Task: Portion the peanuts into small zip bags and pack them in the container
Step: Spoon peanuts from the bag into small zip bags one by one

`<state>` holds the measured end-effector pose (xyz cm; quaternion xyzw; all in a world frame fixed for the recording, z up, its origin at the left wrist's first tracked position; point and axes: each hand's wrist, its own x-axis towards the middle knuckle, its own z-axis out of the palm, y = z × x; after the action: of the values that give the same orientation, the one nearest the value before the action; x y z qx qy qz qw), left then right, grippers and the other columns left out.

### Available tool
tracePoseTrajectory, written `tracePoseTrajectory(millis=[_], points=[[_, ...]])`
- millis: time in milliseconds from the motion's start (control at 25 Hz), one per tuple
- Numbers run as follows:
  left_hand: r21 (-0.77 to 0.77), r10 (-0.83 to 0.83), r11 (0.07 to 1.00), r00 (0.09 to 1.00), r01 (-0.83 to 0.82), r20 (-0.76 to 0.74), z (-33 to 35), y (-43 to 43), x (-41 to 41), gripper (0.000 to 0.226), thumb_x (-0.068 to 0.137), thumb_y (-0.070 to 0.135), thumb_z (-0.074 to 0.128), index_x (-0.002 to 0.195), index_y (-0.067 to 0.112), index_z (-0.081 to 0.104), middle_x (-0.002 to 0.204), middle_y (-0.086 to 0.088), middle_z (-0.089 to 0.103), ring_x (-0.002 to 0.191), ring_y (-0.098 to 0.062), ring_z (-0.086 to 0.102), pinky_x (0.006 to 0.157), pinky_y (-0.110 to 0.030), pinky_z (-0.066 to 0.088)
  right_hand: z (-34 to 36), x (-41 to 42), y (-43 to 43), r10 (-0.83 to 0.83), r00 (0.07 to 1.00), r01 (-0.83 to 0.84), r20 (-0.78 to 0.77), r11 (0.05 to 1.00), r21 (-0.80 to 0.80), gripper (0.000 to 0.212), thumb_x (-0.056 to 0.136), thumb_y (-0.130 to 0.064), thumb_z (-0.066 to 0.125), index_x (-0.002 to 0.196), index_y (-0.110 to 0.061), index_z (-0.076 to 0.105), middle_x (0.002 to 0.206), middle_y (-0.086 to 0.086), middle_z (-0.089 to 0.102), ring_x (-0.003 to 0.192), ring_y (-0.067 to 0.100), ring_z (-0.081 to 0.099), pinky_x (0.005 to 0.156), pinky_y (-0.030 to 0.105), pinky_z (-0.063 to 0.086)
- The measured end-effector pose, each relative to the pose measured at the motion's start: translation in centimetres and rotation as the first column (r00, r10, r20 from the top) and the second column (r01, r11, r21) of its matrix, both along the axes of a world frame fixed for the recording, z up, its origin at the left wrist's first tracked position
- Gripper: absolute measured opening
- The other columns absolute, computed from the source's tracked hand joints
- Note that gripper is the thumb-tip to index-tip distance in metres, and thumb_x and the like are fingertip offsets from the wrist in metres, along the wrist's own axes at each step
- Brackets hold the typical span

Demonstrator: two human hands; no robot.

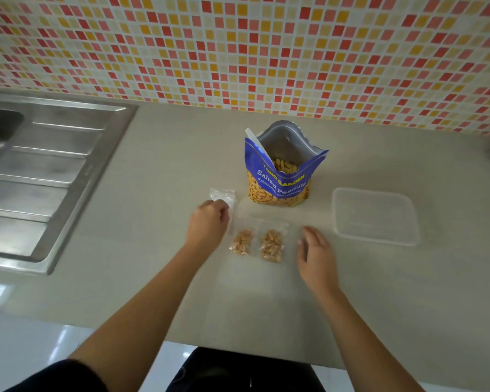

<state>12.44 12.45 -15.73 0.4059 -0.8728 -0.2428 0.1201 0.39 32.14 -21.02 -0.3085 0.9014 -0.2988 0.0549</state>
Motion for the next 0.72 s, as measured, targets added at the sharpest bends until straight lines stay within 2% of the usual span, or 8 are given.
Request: tracePoseTrajectory(millis=[40, 120, 200, 280, 360, 560, 720], points=[[0.010, -0.039, 0.999, 0.997, 0.039, 0.059, -0.6, -1.6, 0.2, 0.027, 0.086, 0.008, 0.053, 0.110, 0.008, 0.065, 0.112, -0.015, 0.063, 0.097, -0.037, 0.058, 0.081, -0.037, 0.045, -0.6, 0.6, 0.5, 0.043, 0.998, -0.040, -0.047, 0.998, 0.055, 0.047, 0.089, -0.024, 0.036, 0.119, 0.005, 0.058, 0.124, 0.023, 0.059, 0.116, 0.037, 0.057, 0.098, 0.037, 0.044], [0.045, -0.130, 0.991, 0.960, 0.123, 0.247, -1.4, -3.7, 0.0, 0.049, 0.088, 0.013, 0.052, 0.135, 0.020, 0.045, 0.142, -0.006, 0.043, 0.122, -0.034, 0.042, 0.097, -0.041, 0.039, -1.3, 1.6, 1.1, 0.091, 0.994, -0.077, -0.061, 0.976, 0.202, 0.059, 0.089, -0.033, 0.025, 0.131, 0.003, 0.048, 0.140, 0.019, 0.047, 0.131, 0.034, 0.044, 0.104, 0.047, 0.037], [0.035, -0.174, 0.984, 0.914, 0.174, 0.366, -1.4, -4.9, -0.6, 0.061, 0.089, 0.024, 0.053, 0.143, 0.030, 0.028, 0.153, 0.001, 0.023, 0.133, -0.030, 0.027, 0.101, -0.046, 0.033, -1.7, 1.9, 1.3, 0.108, 0.990, -0.076, -0.089, 0.949, 0.305, 0.060, 0.089, -0.035, 0.025, 0.135, 0.000, 0.044, 0.144, 0.015, 0.043, 0.133, 0.030, 0.041, 0.106, 0.046, 0.035], [-0.012, -0.219, 0.970, 0.888, 0.244, 0.404, -1.2, -5.7, -1.2, 0.059, 0.087, 0.031, 0.056, 0.141, 0.035, 0.031, 0.154, 0.003, 0.019, 0.135, -0.028, 0.023, 0.100, -0.047, 0.030, -1.9, 2.1, 1.3, 0.113, 0.986, -0.064, -0.122, 0.935, 0.349, 0.058, 0.089, -0.033, 0.027, 0.135, -0.001, 0.044, 0.143, 0.014, 0.045, 0.131, 0.027, 0.044, 0.108, 0.040, 0.028], [-0.068, -0.238, 0.954, 0.878, 0.291, 0.416, -0.9, -6.0, -1.6, 0.050, 0.084, 0.035, 0.060, 0.131, 0.033, 0.044, 0.152, 0.004, 0.025, 0.135, -0.026, 0.023, 0.098, -0.045, 0.029, -2.1, 2.0, 1.4, 0.105, 0.987, -0.056, -0.121, 0.935, 0.350, 0.058, 0.090, -0.033, 0.028, 0.136, -0.001, 0.042, 0.144, 0.014, 0.044, 0.132, 0.025, 0.042, 0.107, 0.036, 0.018], [-0.182, -0.204, 0.940, 0.902, 0.289, 0.379, -0.9, -5.7, -1.4, 0.032, 0.079, 0.035, 0.067, 0.108, 0.023, 0.060, 0.139, 0.003, 0.042, 0.129, -0.026, 0.032, 0.091, -0.044, 0.031, -2.3, 2.1, 1.4, 0.113, 0.982, -0.055, -0.153, 0.939, 0.339, 0.058, 0.090, -0.032, 0.027, 0.137, -0.001, 0.040, 0.145, 0.014, 0.042, 0.134, 0.025, 0.040, 0.108, 0.035, 0.015], [-0.264, -0.210, 0.915, 0.920, 0.304, 0.332, 0.2, -5.8, -0.2, 0.021, 0.080, 0.033, 0.065, 0.098, 0.022, 0.065, 0.131, 0.005, 0.050, 0.124, -0.025, 0.039, 0.089, -0.044, 0.031, -2.5, 1.9, 1.7, 0.124, 0.982, -0.089, -0.139, 0.967, 0.237, 0.062, 0.091, -0.037, 0.018, 0.143, -0.004, 0.030, 0.152, 0.007, 0.028, 0.141, 0.015, 0.019, 0.113, 0.029, 0.005]])
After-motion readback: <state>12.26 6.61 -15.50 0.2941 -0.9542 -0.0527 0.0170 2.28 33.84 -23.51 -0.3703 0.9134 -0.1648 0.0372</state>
